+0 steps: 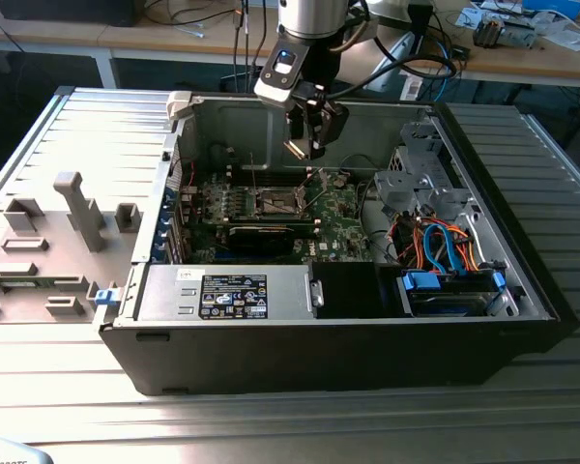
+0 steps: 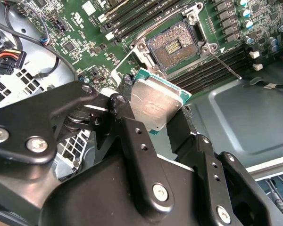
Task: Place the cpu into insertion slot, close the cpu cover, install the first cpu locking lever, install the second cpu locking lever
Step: 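Place the cpu into insertion slot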
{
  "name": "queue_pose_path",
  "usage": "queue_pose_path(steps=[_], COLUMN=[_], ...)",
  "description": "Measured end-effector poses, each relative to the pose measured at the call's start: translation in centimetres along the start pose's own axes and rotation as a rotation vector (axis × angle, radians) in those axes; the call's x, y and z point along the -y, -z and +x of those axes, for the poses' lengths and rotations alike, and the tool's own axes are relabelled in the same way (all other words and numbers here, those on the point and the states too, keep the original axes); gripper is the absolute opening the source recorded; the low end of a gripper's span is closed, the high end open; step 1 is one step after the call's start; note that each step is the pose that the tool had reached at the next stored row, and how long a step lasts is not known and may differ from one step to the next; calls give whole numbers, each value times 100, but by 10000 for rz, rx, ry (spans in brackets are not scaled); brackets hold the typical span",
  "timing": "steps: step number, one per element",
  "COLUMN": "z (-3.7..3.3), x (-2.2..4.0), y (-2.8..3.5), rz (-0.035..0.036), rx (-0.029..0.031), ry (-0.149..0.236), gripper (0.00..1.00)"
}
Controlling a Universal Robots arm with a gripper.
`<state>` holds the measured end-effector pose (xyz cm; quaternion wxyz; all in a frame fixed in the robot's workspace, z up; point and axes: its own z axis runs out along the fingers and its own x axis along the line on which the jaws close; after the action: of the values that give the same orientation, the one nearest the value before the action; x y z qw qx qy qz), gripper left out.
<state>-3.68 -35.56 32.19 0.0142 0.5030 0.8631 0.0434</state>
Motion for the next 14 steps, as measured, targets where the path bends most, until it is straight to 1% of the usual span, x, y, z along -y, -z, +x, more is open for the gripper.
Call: queue_pose_path(steps=[14], z=[0], x=[0], y=[-1], rz=[-7], rx=[34], ry=[-382], gripper=[54])
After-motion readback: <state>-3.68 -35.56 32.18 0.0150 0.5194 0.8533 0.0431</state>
